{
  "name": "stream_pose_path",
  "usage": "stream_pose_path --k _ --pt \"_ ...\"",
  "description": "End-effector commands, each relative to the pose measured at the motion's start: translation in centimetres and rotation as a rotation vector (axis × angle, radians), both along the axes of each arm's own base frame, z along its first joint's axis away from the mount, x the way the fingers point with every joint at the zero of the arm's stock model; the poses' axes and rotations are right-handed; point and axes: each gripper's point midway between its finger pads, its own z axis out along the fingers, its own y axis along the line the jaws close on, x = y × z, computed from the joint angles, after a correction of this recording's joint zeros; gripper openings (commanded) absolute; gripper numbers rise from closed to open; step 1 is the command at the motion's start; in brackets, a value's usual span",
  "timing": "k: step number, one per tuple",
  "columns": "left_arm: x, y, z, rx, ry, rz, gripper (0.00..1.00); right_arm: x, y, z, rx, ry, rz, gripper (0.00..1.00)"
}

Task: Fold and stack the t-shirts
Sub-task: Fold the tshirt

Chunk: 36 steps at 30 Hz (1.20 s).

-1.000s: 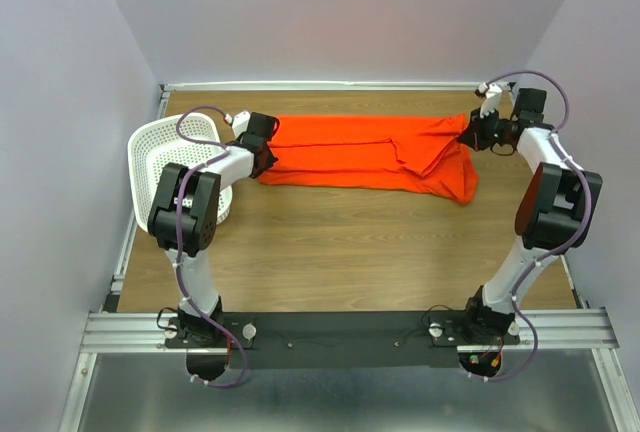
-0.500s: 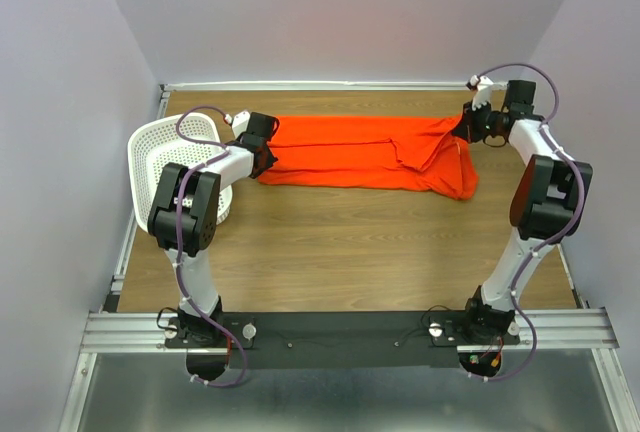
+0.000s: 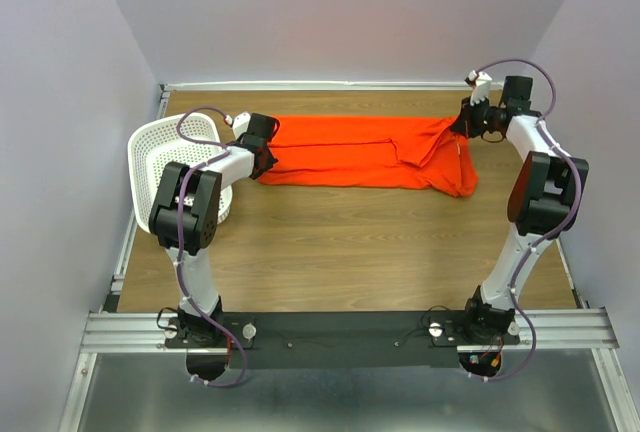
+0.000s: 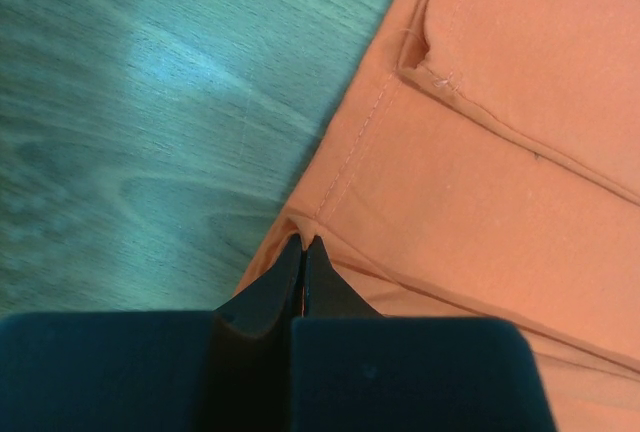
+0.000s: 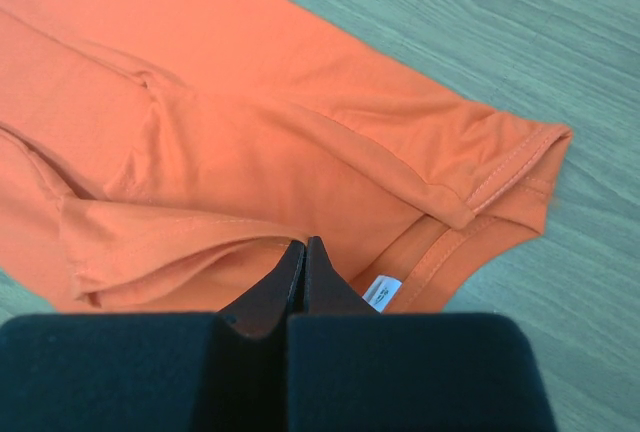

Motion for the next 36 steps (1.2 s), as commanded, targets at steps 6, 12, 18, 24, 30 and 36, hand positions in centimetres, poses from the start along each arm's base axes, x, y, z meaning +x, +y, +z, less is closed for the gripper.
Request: stream_pose_path --k 6,12,18,24,30,36 --pt "0.7 0.9 0.1 0.04 -0.008 0.023 0.0 1.5 0.1 -0.3 -0.009 -0.004 -0.021 0.01" --pt "0.9 0.9 0.3 0.039 -0.01 0.023 0.0 1.8 0.1 -0.2 -0.008 -0.005 -0.025 0.0" --pt "1.0 0.8 0.5 0.038 -0.014 0.021 0.0 2.2 0.0 0.0 -0.012 -0.011 -0.032 0.0" --pt "0.9 0.8 0.4 0.038 -0.013 0.021 0.0 2.4 -0.1 -0.4 -0.012 -0.001 -0.043 0.01" --pt "1.0 0.7 0.5 0.035 -0.012 0.019 0.0 2.8 -0.1 -0.6 -0.015 0.002 -0.05 0.01" --pt "0.9 0.7 0.6 0.035 -0.013 0.015 0.0 3.0 -0.3 -1.2 -0.022 0.013 -0.063 0.01"
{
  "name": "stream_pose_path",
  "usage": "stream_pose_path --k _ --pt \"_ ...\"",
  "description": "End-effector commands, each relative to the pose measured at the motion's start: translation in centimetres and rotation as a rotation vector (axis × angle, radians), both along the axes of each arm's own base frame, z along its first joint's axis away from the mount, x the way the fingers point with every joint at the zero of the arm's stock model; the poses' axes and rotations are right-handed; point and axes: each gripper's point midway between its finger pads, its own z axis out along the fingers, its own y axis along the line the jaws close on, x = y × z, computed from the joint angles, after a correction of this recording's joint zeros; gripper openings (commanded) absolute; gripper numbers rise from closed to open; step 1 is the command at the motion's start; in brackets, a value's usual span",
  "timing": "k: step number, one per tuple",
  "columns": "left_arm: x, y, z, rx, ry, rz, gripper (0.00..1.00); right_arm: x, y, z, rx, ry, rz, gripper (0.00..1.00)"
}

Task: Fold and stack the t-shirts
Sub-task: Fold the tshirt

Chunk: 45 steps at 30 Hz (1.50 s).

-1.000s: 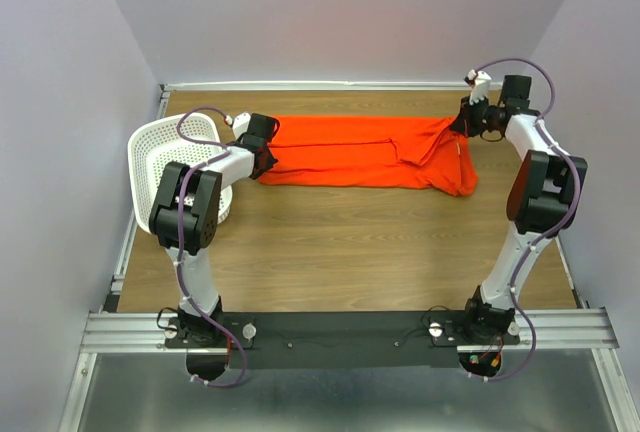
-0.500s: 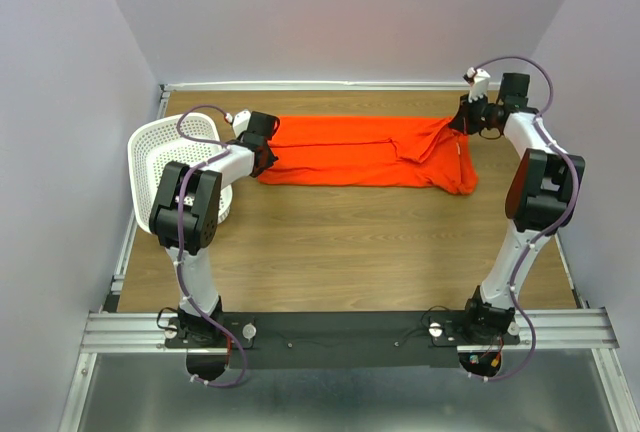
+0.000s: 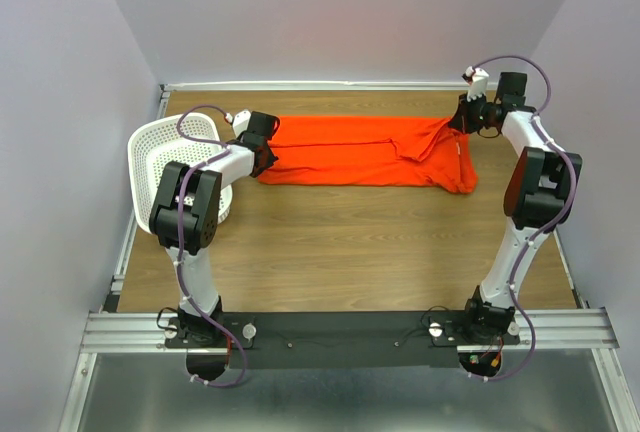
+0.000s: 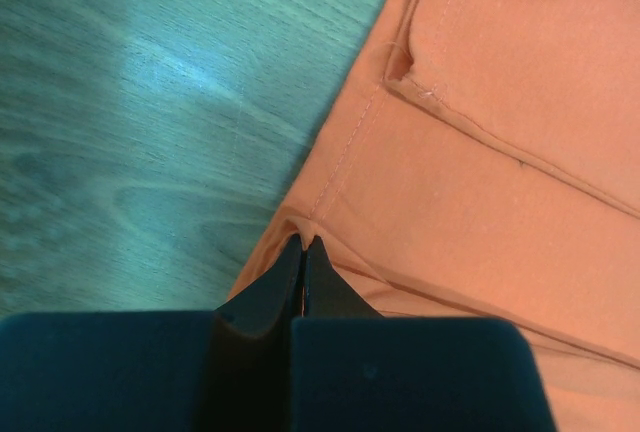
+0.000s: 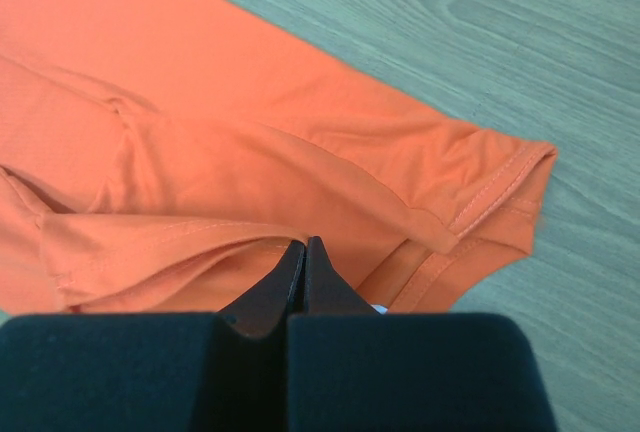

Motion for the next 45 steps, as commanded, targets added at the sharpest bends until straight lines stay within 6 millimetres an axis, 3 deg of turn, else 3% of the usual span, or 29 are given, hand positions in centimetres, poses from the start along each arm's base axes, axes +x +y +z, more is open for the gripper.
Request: stream_pose_path --k 1,14,45 --pt "0.5 0.9 0.2 0.037 -0.003 0.019 0.0 1.1 -0.4 -0.5 -0.017 0.001 -0.029 0.01" --pt "0.6 0.8 0.5 0.035 -0.009 0.017 0.0 1.3 -0.4 -1.6 -0.027 0.019 -0.038 0.02" --pt "0.5 0.8 0.2 0.035 -0.003 0.014 0.0 2.9 0.9 -1.1 -0.044 0.002 -0.044 0.02"
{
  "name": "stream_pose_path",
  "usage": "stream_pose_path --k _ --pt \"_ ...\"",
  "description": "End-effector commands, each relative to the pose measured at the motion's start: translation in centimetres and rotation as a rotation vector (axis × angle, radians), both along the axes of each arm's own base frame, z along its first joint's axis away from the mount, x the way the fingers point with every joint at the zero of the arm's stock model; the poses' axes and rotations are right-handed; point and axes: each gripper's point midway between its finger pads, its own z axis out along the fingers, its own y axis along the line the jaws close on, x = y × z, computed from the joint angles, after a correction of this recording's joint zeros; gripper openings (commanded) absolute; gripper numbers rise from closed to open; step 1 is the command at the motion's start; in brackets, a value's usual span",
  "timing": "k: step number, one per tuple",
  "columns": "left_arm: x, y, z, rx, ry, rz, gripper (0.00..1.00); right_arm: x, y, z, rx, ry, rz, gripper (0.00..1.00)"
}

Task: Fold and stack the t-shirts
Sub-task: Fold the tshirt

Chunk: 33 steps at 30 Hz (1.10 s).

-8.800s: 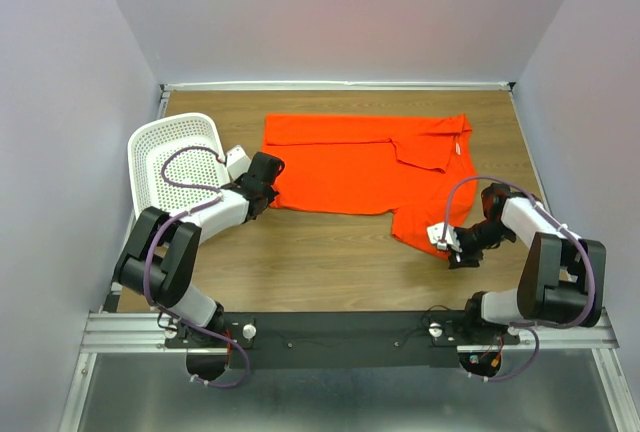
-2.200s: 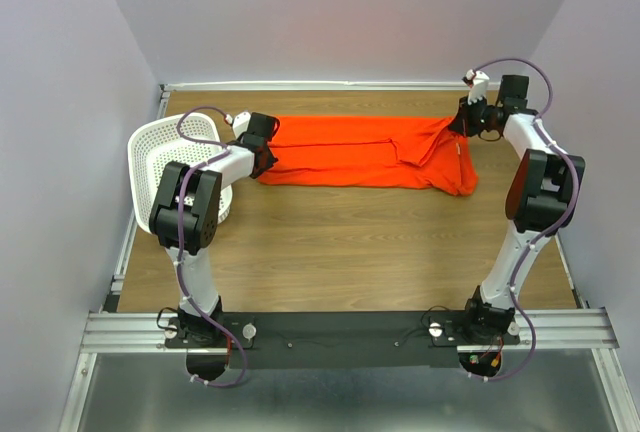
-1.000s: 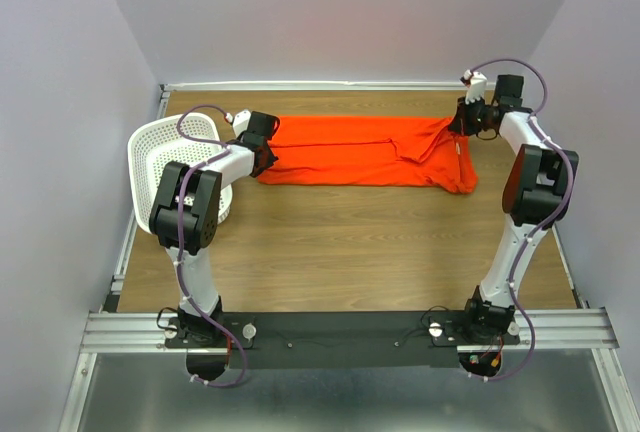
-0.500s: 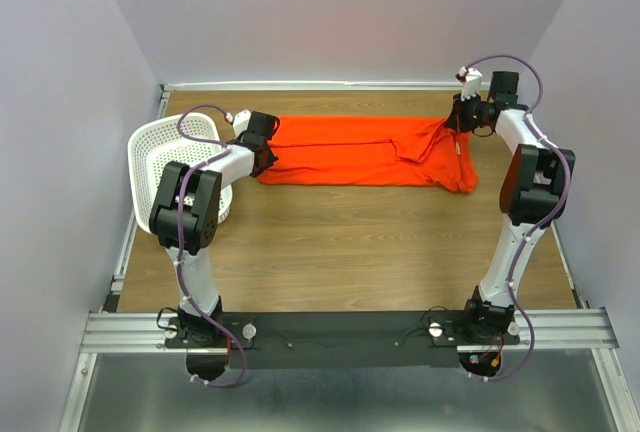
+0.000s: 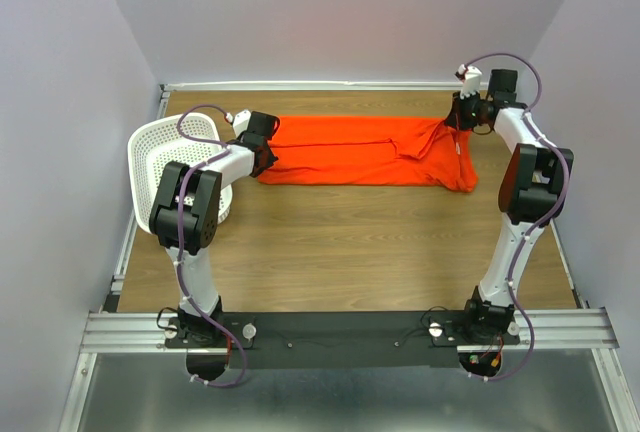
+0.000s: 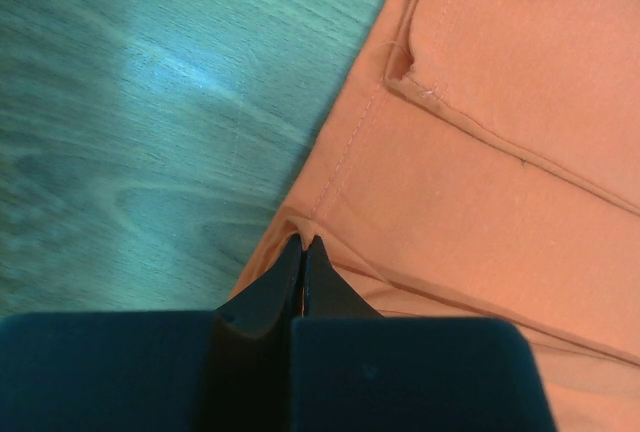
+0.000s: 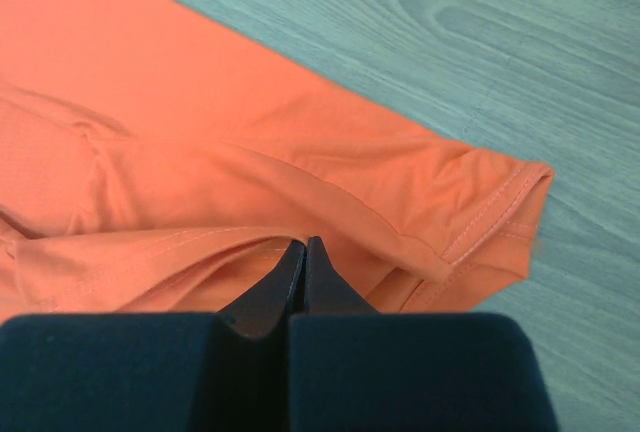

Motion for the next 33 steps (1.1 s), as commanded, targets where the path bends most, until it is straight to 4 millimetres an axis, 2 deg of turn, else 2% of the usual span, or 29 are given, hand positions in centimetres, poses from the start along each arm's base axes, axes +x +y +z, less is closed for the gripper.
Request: stream_pose_path --k 1,33 --pt "0.6 0.7 0.3 0.029 -0.008 0.02 0.0 1.2 0.1 -0.1 -0.007 -0.01 -0.019 0.02" --pt "0.6 0.7 -0.1 0.028 -0.001 0.016 0.0 2.8 0.9 -0.9 -0.026 -0.006 -0.042 0.03"
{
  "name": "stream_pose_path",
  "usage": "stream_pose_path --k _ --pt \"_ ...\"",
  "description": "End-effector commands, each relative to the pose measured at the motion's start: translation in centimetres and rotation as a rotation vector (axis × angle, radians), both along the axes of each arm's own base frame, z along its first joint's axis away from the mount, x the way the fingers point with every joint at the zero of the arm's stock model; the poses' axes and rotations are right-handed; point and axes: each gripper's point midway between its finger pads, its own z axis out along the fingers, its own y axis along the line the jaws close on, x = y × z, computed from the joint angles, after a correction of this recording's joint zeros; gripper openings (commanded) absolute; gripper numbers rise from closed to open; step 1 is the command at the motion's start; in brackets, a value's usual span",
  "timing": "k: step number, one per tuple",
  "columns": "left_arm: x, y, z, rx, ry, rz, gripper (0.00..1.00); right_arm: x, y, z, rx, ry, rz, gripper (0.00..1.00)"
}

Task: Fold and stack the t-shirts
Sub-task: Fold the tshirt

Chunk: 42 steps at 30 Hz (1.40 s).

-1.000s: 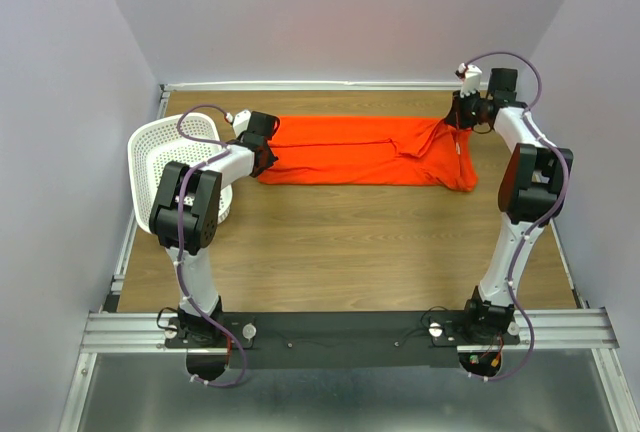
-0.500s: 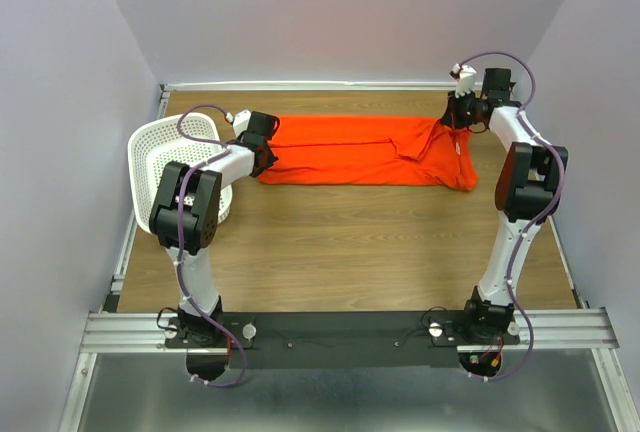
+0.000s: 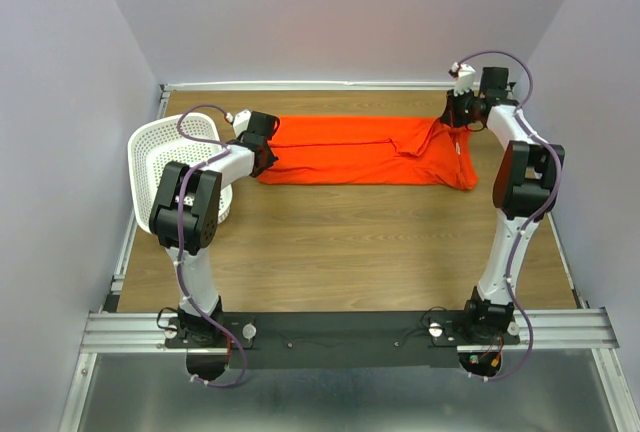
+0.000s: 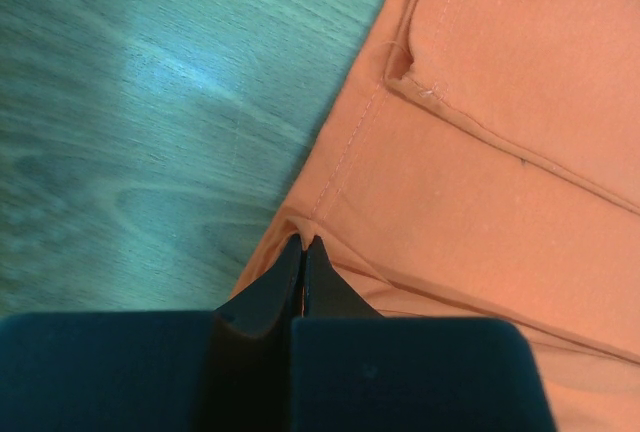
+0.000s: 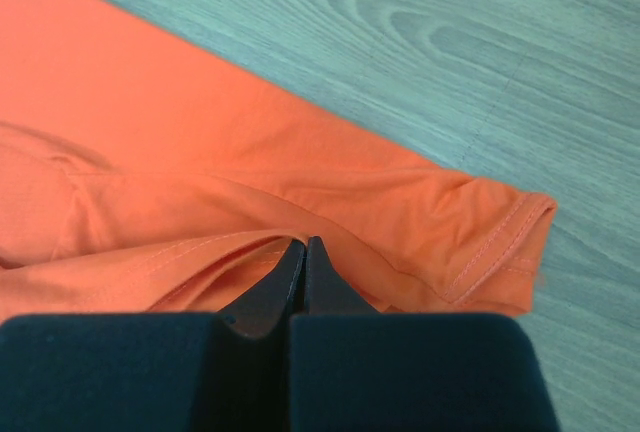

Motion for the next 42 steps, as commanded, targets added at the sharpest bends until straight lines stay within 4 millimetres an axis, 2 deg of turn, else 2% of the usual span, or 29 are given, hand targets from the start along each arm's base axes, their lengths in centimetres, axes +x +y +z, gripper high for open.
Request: stream_pose_path --k 1,22,24,25,27,28,31,34,37,38,42 --pt "0.6 0.6 0.0 0.025 -0.002 0.019 0.0 1.2 0.2 0.0 -0.007 -0.012 -0.023 0.03" --pt "0.7 0.6 0.0 0.022 -0.003 0.019 0.0 2.1 0.6 -0.6 -0.02 -0.01 -0.036 0.04" --pt "0.6 0.6 -0.1 0.022 -0.001 0.016 0.0 2.3 0.5 -0.6 -0.032 -0.012 -0.047 0.11" --pt "0.6 0.5 -0.1 0.019 -0.002 0.014 0.0 2.4 0.4 -0.6 -0.035 -0.012 -0.063 0.31" --pt "0.7 0.4 -0.1 0.015 -0.003 0.011 0.0 3.0 -0.4 -0.2 -0.055 -0.018 -0.122 0.46" --pt "0.7 0.4 0.0 0.013 -0.005 0.01 0.0 3.2 -0.6 0.1 -0.037 -0.012 -0.169 0.65" --pt "0.7 0.3 -0.1 0.011 -0.003 0.009 0.0 3.7 -1.6 1.3 -0.037 -0.027 -0.263 0.74" --pt "0.7 0.2 0.1 0.011 -0.006 0.006 0.0 3.5 -1.4 2.9 -0.007 -0.056 -0.283 0.75" --pt "0.7 0.2 0.2 0.01 -0.008 0.002 0.0 2.6 -0.1 4.5 0.063 -0.069 -0.252 0.75" --pt "0.9 0.2 0.5 0.009 -0.016 0.002 0.0 2.1 1.1 5.0 0.107 -0.065 -0.203 0.75" --pt "1.3 0.1 1.4 0.006 -0.037 -0.004 0.0 -0.7 3.8 6.7 0.2 -0.051 -0.08 0.75"
